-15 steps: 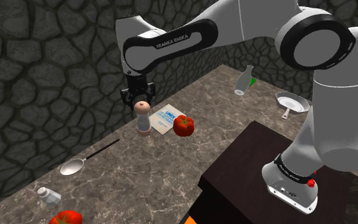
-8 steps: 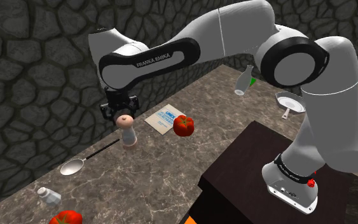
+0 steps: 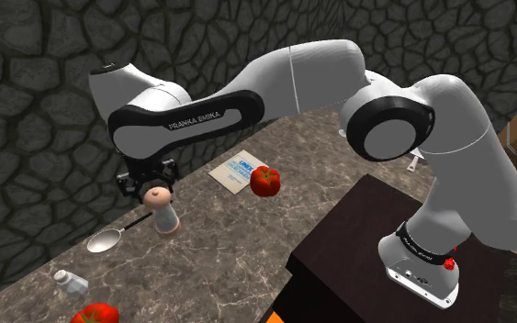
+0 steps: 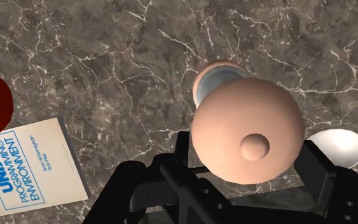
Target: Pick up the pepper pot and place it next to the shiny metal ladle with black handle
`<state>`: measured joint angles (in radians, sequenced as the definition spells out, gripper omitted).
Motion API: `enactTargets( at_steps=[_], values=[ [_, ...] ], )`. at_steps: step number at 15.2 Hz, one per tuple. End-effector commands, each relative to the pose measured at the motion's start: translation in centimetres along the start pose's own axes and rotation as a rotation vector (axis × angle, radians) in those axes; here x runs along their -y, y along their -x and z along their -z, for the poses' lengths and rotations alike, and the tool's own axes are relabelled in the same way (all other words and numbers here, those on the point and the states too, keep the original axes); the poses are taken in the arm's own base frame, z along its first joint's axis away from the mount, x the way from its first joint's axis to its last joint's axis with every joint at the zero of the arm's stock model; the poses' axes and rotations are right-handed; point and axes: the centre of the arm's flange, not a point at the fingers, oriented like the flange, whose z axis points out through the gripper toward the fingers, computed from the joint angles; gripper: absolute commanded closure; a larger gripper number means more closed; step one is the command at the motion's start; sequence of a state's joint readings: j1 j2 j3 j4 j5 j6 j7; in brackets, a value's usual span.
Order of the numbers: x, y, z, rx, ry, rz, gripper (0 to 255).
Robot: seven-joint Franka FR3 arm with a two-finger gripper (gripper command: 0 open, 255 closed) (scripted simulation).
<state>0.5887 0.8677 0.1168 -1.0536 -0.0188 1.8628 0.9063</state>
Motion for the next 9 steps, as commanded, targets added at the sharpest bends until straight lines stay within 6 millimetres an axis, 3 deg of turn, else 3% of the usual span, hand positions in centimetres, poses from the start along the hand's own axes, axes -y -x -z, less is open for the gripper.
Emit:
enactTargets(
  at_steps=[1, 9],
  values=[
    [0.1, 0.0, -1.1, -0.001, 0.0, -0.001, 255],
    [0.1, -0.4, -5.3, -0.001, 0.0, -0.001, 255]
  ],
)
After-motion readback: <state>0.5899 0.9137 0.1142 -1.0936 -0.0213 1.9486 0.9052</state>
